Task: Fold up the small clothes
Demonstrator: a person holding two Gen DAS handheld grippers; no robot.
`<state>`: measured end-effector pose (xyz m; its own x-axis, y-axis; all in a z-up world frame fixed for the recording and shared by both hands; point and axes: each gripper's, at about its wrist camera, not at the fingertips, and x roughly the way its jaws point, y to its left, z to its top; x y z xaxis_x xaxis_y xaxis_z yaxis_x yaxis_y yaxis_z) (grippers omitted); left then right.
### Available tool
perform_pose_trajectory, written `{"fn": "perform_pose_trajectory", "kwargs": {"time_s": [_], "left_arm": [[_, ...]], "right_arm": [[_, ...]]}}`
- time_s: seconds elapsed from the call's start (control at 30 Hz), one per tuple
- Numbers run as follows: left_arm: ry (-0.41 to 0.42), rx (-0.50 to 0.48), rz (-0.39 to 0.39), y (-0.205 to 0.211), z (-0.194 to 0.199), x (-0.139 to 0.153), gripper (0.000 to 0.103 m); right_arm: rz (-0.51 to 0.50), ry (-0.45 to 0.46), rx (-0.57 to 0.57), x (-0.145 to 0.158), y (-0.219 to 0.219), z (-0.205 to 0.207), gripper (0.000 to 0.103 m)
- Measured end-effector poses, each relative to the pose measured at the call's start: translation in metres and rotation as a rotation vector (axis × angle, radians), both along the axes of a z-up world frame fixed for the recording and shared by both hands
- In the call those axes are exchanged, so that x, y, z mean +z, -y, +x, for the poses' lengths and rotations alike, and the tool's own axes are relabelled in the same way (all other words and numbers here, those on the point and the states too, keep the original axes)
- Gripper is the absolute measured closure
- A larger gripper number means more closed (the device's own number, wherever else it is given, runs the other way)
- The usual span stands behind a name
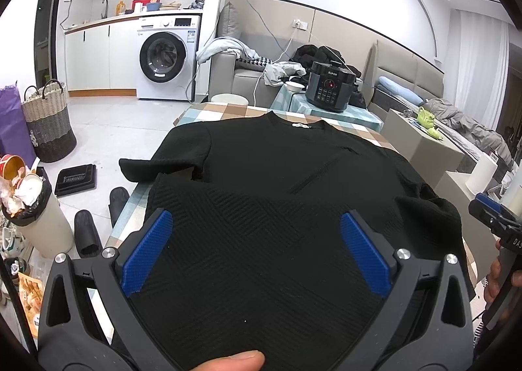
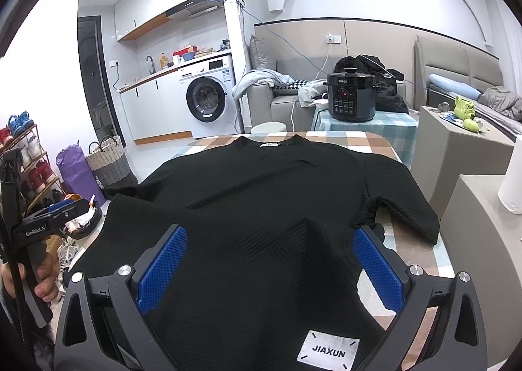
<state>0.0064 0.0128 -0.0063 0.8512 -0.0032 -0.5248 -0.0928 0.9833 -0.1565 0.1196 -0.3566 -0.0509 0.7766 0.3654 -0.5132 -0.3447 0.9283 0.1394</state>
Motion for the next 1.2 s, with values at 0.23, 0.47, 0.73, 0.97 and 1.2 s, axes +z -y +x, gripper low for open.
{"fn": "perform_pose_trajectory", "kwargs": {"time_s": [0.23,0.47,0.73,0.97,1.2], "left_arm": [[0.013,0.003,0.002,0.004,-0.006,0.006,0.001],[0.006,0.002,0.0,0.005,-0.006,0.006,0.001],[-0.008,0.001,-0.006,0.004,-0.005,0.004,0.001],[-0.033,0.006,-0.017,-0.002,0.0,0.0,0.001],[-0.037,0.018,-0.039,-0.012,0.008,-0.003,0.001]], "right_arm": [[-0.006,0.017,0.0,0.002,0.0,-0.005,0.0],[0.01,0.012,-0.009,0.001,0.002,-0.002,0.0],[0.014,-0.003,-0.018,-0.001,0.002,0.006,0.0],[0.005,-0.033,-0.032,-0.004,0.0,0.013,0.0],[0.006,-0.081,-0.099,-0.006,0.013,0.023,0.0]]}}
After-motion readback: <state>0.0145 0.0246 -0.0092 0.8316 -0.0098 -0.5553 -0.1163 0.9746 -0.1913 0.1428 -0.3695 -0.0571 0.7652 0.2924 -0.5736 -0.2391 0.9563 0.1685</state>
